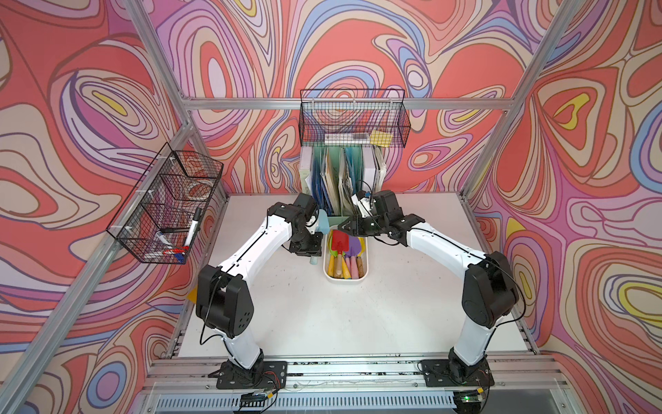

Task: Put the shovel into the storage box
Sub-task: Pick up the shovel from the center of the board.

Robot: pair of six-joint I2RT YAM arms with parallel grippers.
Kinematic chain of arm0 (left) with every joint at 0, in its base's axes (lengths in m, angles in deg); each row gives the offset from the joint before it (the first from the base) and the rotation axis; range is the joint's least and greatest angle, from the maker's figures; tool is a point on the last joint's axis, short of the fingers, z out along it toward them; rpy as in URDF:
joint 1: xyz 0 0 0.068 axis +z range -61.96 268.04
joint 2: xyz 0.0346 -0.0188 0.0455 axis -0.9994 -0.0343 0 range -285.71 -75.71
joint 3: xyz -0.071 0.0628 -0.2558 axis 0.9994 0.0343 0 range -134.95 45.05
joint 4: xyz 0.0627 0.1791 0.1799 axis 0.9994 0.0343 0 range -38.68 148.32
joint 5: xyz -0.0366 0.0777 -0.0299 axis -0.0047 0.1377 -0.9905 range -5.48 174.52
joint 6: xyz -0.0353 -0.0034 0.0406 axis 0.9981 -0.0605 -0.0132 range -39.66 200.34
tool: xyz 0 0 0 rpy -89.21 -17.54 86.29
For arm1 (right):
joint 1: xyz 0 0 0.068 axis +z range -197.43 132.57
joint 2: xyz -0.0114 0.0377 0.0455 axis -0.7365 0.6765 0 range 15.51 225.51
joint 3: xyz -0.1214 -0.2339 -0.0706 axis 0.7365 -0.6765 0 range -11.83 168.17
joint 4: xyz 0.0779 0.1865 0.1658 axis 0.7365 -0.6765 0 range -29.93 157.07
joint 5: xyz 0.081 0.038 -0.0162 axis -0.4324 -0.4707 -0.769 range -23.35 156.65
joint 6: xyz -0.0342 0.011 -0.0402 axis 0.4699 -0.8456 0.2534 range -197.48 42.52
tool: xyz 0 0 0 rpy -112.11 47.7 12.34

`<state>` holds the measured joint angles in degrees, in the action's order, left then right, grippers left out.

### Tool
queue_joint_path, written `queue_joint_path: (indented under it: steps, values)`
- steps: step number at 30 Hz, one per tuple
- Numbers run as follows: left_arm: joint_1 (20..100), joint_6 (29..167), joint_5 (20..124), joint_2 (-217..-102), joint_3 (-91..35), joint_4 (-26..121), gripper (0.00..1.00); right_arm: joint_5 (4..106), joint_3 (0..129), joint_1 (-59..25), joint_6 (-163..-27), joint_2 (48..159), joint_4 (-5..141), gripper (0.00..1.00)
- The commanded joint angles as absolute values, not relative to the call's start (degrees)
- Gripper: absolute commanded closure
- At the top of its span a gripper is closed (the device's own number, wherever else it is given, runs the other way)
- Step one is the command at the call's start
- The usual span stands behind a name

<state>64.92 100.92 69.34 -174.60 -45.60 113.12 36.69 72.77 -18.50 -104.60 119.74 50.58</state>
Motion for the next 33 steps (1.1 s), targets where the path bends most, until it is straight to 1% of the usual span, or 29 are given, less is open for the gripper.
queue_joint_path:
  steps: [1, 9, 20, 23, 29, 33]
  values:
    - [64.2, 102.0, 67.8, -174.1, -45.4, 112.3, 0.87, 35.0, 75.1, -18.3, -105.2, 121.0, 52.5, 0.65]
    - [62.6, 102.3, 65.2, -174.6, -46.1, 111.5, 0.87, 32.5, 76.1, -18.2, -106.1, 123.1, 54.3, 0.65]
    - [60.3, 103.3, 63.7, -174.1, -47.3, 110.7, 0.87, 32.9, 76.8, -18.3, -105.7, 123.8, 53.7, 0.65]
    - [59.7, 103.6, 63.3, -174.5, -47.4, 110.2, 0.87, 32.5, 76.8, -18.2, -105.9, 124.1, 53.8, 0.69]
    - [59.0, 104.0, 63.6, -174.8, -47.4, 109.8, 0.87, 32.4, 76.4, -18.2, -105.8, 123.7, 53.7, 0.83]
    - [59.0, 104.1, 63.9, -174.7, -47.7, 109.8, 0.87, 32.6, 76.2, -18.2, -105.6, 123.4, 53.6, 0.90]
